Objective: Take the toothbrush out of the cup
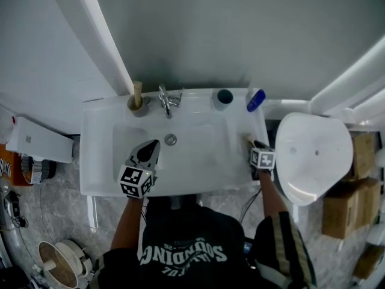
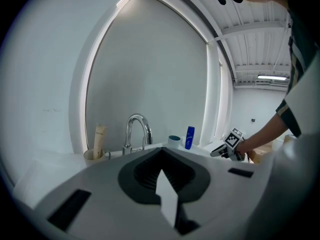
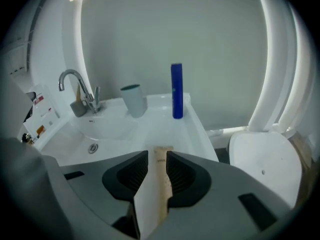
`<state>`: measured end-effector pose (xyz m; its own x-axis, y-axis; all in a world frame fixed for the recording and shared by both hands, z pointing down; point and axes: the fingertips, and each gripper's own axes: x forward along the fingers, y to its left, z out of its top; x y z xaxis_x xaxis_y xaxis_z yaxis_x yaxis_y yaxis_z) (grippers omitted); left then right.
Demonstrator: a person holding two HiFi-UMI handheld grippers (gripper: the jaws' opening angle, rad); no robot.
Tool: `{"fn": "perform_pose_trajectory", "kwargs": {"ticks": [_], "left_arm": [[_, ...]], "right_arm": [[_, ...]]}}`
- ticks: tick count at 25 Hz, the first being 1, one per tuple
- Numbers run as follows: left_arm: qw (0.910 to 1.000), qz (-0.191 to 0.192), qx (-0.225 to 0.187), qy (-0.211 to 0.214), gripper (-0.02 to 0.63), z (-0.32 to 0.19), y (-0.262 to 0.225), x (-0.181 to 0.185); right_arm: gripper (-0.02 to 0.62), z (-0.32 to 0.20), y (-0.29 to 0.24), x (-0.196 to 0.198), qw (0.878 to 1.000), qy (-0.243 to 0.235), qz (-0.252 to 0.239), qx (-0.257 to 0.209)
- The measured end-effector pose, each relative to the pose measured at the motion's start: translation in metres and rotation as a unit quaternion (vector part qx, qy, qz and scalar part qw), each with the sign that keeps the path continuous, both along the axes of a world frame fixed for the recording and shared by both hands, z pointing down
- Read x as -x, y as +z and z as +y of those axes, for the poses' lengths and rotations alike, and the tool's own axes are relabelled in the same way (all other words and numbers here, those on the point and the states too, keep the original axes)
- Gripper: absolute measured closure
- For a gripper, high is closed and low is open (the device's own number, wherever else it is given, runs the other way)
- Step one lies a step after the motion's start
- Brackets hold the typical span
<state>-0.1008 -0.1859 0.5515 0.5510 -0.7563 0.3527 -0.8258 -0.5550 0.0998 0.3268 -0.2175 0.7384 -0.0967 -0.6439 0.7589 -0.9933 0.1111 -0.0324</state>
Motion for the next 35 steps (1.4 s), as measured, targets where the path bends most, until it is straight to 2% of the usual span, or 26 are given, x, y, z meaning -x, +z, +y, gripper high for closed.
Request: {"fn": "perform_pose_trajectory", "kwargs": {"ticks": [4,7,12,15,19,22,24,28,33,35], "left_arm": [[1.0000,0.002,-0.008,0.003,0.607,0.000,-0.005,-0.001],[0.9999,0.003,-0.014,0.001,0.607,-0.003,-0.009,0.002],[0.9996,0.005,-0.027,-0.008,0.607,-0.009,-0.017,0.010],[0.9993,0.007,-0.032,-0.015,0.607,-0.012,-0.022,0.017],[0.9989,0.009,-0.037,-0.028,0.607,-0.013,-0.026,0.027],[0.9983,0.010,-0.039,-0.043,0.607,-0.013,-0.026,0.041],[0.9975,0.012,-0.037,-0.059,0.607,-0.008,-0.024,0.055],[0.9946,0.013,-0.034,-0.097,0.607,0.000,-0.022,0.091],[0.9903,0.014,-0.031,-0.135,0.607,0.011,-0.019,0.134],[0.9890,0.016,-0.030,-0.144,0.607,0.013,-0.018,0.147]], "right_arm": [[0.514,-0.015,-0.049,0.026,0.996,-0.037,-0.008,-0.086],[0.560,-0.026,-0.097,0.056,0.988,-0.062,-0.020,-0.141],[0.595,-0.041,-0.175,0.106,0.963,-0.105,-0.030,-0.246],[0.595,-0.043,-0.203,0.136,0.950,-0.133,-0.027,-0.280],[0.595,-0.043,-0.213,0.171,0.945,-0.158,-0.044,-0.284],[0.595,-0.043,-0.208,0.205,0.938,-0.199,-0.038,-0.280],[0.595,-0.038,-0.200,0.236,0.932,-0.239,-0.024,-0.270],[0.595,-0.028,-0.191,0.306,0.917,-0.303,-0.045,-0.256],[0.595,-0.020,-0.184,0.378,0.901,-0.350,-0.068,-0.246],[0.595,-0.020,-0.183,0.400,0.899,-0.356,-0.079,-0.242]]}}
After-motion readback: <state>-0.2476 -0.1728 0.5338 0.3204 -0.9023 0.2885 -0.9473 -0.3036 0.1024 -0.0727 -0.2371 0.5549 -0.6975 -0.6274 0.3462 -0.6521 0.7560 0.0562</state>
